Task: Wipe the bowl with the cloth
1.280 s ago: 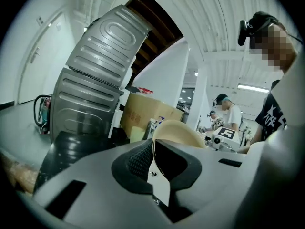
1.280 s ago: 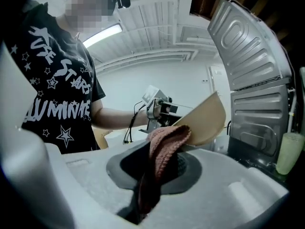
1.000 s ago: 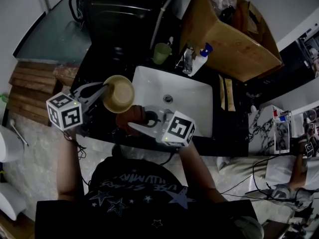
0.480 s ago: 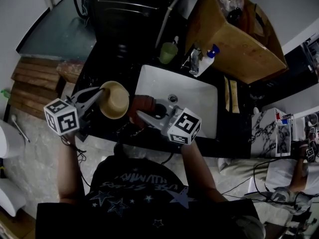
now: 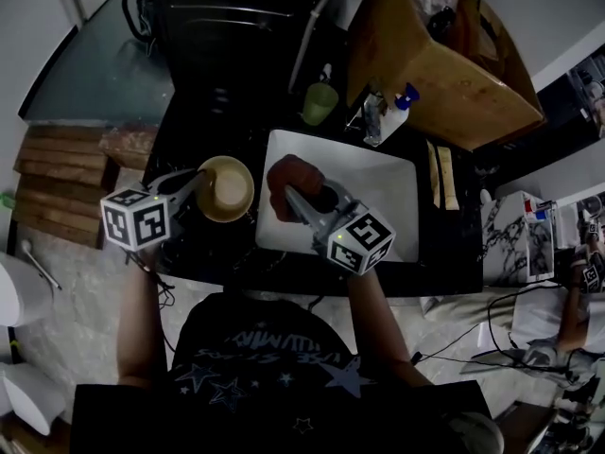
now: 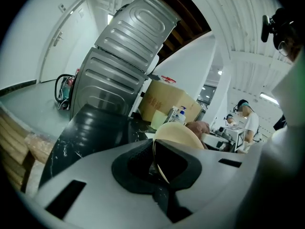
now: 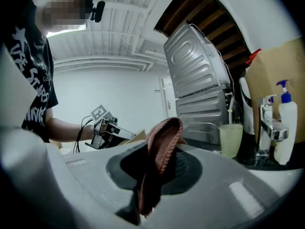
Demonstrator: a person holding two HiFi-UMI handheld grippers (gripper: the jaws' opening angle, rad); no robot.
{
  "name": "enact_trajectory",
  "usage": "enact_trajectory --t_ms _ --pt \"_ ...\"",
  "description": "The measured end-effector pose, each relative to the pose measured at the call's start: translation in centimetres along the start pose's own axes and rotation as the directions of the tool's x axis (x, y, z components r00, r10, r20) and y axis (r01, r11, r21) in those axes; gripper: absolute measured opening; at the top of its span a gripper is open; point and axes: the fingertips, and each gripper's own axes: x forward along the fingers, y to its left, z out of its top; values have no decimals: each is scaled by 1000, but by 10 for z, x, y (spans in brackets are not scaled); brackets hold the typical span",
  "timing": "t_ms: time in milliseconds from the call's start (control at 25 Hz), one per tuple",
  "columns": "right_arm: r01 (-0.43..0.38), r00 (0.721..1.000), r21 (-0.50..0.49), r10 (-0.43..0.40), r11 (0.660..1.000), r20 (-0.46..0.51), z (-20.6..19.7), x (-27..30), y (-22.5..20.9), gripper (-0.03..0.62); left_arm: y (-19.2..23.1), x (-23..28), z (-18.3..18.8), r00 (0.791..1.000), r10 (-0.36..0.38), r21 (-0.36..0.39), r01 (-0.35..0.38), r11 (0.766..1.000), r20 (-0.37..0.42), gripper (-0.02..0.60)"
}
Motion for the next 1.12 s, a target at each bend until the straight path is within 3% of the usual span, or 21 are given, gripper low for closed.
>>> enact_trajectory --t_ms 280,520,800,1120 --pt "168 986 67 -166 984 -31 -14 5 -32 57 43 36 18 995 64 -30 -66 997 -71 21" --pt "268 963 112 -266 957 -39 -22 8 -45 57 72 71 25 989 58 -90 -71 993 -139 21" --pt "337 941 130 -332 932 -61 -33 11 -46 57 94 99 31 983 62 -101 -80 992 -174 21" --pt "358 933 125 -350 925 -82 -35 13 -49 57 105 108 30 977 54 -128 -81 989 -204 22"
